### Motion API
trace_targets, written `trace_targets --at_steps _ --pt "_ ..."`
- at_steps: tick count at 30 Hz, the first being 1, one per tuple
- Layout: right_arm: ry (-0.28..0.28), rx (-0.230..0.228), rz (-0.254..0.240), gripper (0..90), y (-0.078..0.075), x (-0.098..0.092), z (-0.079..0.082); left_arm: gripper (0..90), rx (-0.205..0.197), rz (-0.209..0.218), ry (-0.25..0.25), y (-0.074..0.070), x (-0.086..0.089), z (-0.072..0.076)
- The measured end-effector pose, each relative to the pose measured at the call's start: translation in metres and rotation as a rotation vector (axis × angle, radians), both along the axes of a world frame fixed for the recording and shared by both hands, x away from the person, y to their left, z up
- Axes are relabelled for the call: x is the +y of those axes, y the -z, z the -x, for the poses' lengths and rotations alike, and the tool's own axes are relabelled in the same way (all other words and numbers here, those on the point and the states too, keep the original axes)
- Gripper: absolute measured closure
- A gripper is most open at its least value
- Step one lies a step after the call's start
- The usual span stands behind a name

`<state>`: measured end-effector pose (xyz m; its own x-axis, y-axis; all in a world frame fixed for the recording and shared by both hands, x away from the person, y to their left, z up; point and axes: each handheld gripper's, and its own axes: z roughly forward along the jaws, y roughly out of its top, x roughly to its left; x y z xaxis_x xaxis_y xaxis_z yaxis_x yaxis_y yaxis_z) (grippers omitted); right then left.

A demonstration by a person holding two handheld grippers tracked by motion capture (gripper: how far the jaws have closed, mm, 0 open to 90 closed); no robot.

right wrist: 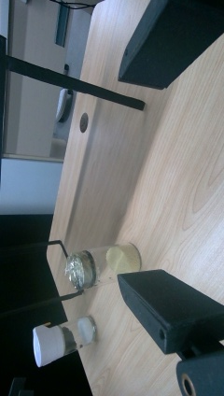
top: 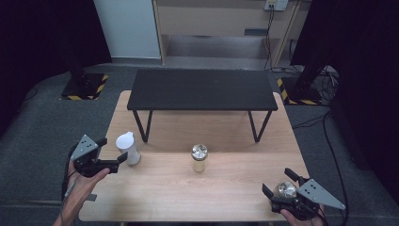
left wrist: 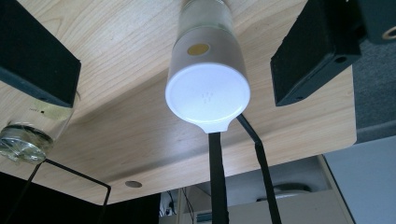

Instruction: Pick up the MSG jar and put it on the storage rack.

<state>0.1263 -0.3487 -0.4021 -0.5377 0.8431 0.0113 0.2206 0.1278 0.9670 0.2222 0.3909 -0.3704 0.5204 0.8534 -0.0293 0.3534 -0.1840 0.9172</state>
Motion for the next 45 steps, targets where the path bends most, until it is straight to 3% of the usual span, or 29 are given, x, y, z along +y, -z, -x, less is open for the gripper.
trace_targets --at_steps 45 --pt "-0.001 -0.001 0.004 5.5 0.000 0.000 0.000 3.0 0.072 -0.026 -0.042 0.021 -0.016 -0.041"
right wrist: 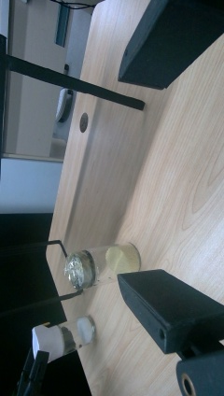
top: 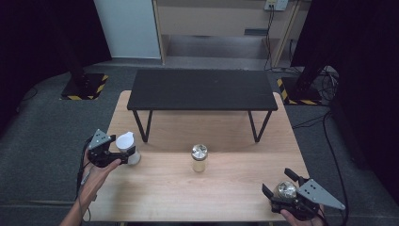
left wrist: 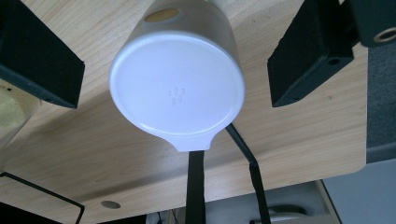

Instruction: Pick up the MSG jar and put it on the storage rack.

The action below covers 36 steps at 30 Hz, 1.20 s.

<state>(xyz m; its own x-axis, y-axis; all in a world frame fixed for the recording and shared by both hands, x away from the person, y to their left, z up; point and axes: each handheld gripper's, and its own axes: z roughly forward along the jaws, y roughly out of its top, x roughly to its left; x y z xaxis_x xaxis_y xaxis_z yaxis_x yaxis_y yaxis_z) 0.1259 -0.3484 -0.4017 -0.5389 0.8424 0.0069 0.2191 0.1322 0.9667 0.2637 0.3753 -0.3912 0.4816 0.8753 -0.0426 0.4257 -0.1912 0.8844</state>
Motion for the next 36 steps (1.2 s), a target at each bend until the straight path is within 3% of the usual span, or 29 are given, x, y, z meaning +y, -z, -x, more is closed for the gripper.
trace_targets --at_steps 18,32,36 --pt "0.002 0.002 -0.001 5.5 0.000 0.000 0.000 6.6 0.000 0.007 -0.022 0.013 -0.003 -0.006" --pt "0.002 0.001 -0.001 5.5 0.000 0.000 0.000 28.2 -0.020 0.008 -0.022 0.021 -0.006 -0.003" --pt "0.001 0.001 -0.001 5.5 0.000 0.000 0.000 29.3 -0.036 -0.005 -0.022 0.022 -0.008 -0.001"
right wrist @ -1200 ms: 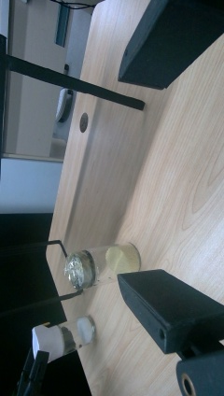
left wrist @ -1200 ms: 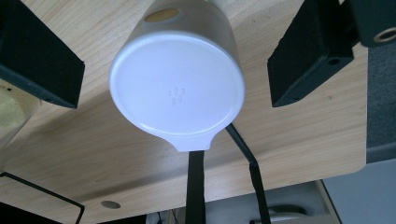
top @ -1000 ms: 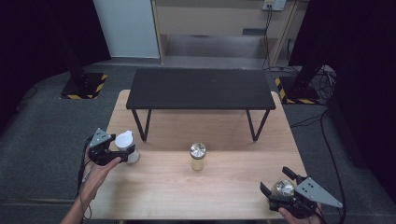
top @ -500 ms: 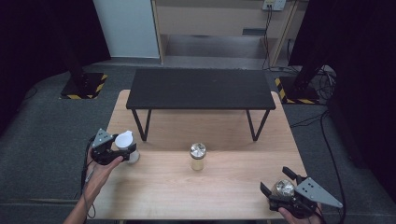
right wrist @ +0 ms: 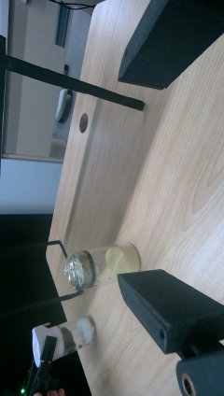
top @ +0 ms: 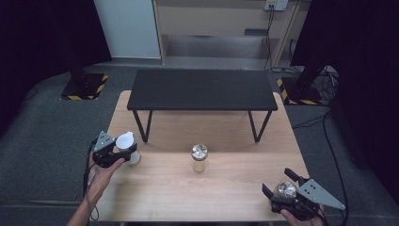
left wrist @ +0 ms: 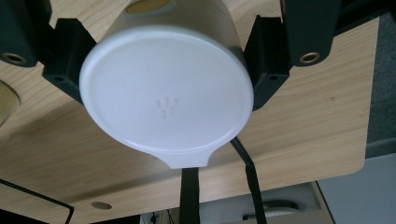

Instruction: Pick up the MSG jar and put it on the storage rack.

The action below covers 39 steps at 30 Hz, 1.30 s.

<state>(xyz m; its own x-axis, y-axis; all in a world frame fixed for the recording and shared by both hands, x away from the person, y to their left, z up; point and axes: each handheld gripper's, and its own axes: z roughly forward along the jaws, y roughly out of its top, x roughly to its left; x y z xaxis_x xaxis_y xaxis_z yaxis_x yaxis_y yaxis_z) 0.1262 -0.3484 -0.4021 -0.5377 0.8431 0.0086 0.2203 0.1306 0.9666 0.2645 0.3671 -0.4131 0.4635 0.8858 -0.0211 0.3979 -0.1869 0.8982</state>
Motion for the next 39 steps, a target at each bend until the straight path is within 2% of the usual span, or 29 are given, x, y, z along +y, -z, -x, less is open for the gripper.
trace_targets --at_steps 12,24,28,39 --pt "-0.001 0.001 0.001 5.5 0.000 0.000 0.000 29.7 -0.012 -0.001 0.004 0.002 0.001 0.002" --pt "0.000 0.003 0.002 5.1 0.000 0.000 0.000 29.8 -0.001 -0.008 0.049 -0.003 0.002 0.002" --pt "-0.002 0.005 0.000 4.7 0.000 0.000 -0.001 29.8 -0.007 0.002 0.073 -0.006 0.003 0.003" --pt "0.002 0.001 -0.022 2.4 0.002 -0.002 -0.001 29.9 -0.014 -0.002 0.164 -0.028 0.004 0.001"
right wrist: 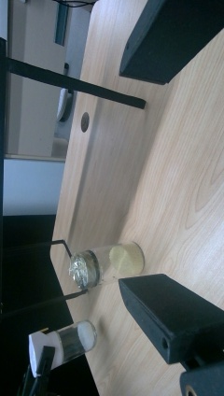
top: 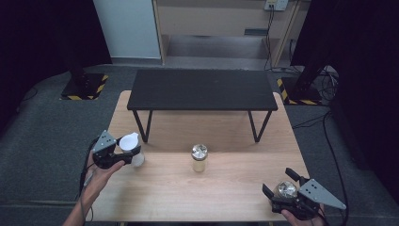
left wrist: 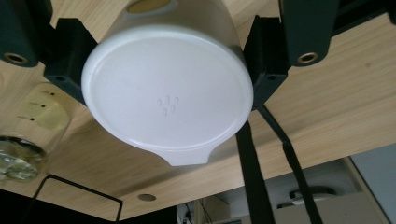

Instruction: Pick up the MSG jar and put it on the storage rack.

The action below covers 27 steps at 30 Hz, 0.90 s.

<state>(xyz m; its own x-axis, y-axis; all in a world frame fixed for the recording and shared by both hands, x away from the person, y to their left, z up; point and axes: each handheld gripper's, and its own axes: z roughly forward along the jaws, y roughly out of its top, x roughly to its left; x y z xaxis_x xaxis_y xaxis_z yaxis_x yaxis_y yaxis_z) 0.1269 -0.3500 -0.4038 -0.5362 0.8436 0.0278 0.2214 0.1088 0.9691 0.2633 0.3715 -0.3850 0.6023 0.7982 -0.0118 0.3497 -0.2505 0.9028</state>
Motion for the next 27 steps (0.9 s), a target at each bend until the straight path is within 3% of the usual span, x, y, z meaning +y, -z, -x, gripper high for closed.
trace_targets --at_steps 19,27 --pt "-0.008 0.002 0.007 2.4 0.000 0.001 -0.001 29.9 -0.006 -0.011 0.157 -0.050 -0.004 -0.009" --pt "-0.010 0.001 0.006 2.4 0.000 0.001 -0.001 29.9 -0.012 -0.022 0.247 -0.072 -0.010 -0.016"
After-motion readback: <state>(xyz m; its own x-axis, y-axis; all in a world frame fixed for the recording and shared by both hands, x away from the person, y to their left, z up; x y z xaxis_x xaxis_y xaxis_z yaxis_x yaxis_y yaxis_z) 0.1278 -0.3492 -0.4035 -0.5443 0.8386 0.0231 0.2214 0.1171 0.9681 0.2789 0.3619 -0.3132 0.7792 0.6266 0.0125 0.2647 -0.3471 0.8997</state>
